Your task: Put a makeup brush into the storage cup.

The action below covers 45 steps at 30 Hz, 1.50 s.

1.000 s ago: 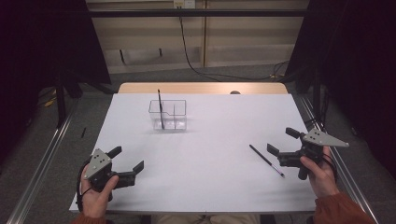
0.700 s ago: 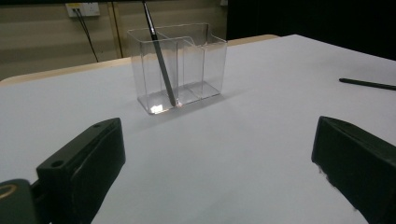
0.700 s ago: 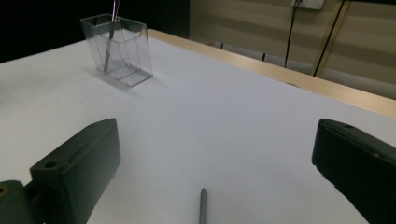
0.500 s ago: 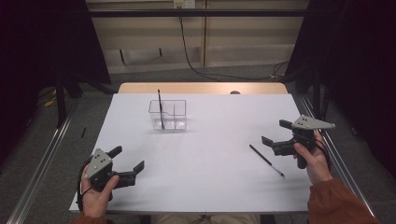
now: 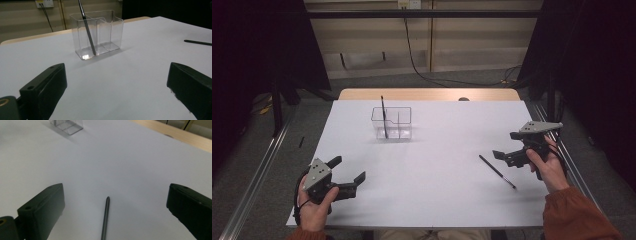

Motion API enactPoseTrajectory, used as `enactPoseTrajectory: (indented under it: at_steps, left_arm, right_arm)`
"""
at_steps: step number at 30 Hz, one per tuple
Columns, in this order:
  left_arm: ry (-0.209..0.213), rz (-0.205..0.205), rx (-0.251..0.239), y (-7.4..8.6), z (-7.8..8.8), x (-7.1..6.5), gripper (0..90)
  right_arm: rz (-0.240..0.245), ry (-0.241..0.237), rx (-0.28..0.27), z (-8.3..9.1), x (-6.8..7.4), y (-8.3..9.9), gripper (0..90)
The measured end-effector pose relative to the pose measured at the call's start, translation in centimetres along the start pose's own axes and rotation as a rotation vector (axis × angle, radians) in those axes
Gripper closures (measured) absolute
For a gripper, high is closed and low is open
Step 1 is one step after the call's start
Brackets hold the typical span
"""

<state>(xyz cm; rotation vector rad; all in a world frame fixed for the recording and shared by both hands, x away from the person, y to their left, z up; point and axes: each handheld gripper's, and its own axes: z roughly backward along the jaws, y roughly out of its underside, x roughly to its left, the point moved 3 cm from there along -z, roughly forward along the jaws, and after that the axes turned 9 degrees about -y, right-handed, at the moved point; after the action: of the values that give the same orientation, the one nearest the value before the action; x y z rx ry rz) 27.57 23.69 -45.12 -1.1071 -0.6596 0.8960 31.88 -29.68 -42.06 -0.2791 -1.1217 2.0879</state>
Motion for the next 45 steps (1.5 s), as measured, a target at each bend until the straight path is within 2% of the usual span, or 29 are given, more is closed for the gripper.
enactPoseTrajectory:
  at_steps: [7,9,14,19,22,25,28,30,33,34,39,45]
  left_arm:
    - [0.007,-0.021,0.004,-0.1,0.0,-0.3,2.9]
    - [0.009,-0.022,0.004,0.0,0.0,-0.3,2.9]
    - [0.010,-0.024,0.005,0.0,0.0,-0.3,2.9]
    - [0.012,-0.028,0.007,0.0,0.0,-0.4,2.9]
    - [0.013,-0.027,0.005,0.0,0.0,-0.4,2.9]
    - [0.011,-0.027,0.005,0.0,0.0,-0.4,2.9]
    - [0.011,-0.028,0.005,-0.1,0.0,-0.3,2.9]
    - [0.014,-0.028,0.006,-0.1,0.0,-0.4,2.9]
    - [0.015,-0.025,0.008,0.0,0.0,-0.3,2.9]
    - [0.016,-0.022,0.009,0.0,0.0,-0.3,2.9]
    - [0.016,-0.025,0.007,0.0,0.0,-0.3,2.9]
    - [0.017,-0.025,0.009,0.0,0.0,-0.3,2.9]
  right_arm:
    - [-0.005,-0.042,0.129,-0.5,-0.1,0.3,3.9]
    - [-0.026,-0.081,0.164,-0.7,-0.1,0.4,2.8]
    - [-0.066,-0.126,0.250,-1.2,-0.1,0.8,2.0]
    - [-0.093,-0.123,0.294,-1.2,-0.4,1.1,2.8]
    - [-0.086,-0.104,0.330,-1.1,-0.6,1.2,2.9]
    - [-0.081,-0.125,0.362,-1.0,-0.7,1.3,2.8]
    - [-0.078,-0.093,0.409,-1.1,-0.8,1.5,4.1]
    - [-0.075,-0.092,0.446,-1.2,-0.9,1.7,6.4]
    - [-0.105,-0.088,0.489,-1.3,-1.1,1.9,10.6]
    - [-0.098,-0.090,0.502,-1.3,-1.1,2.0,14.6]
    - [-0.056,-0.080,0.557,-1.4,-1.0,2.1,18.6]
    - [-0.065,-0.095,0.638,-1.9,-1.0,2.5,25.5]
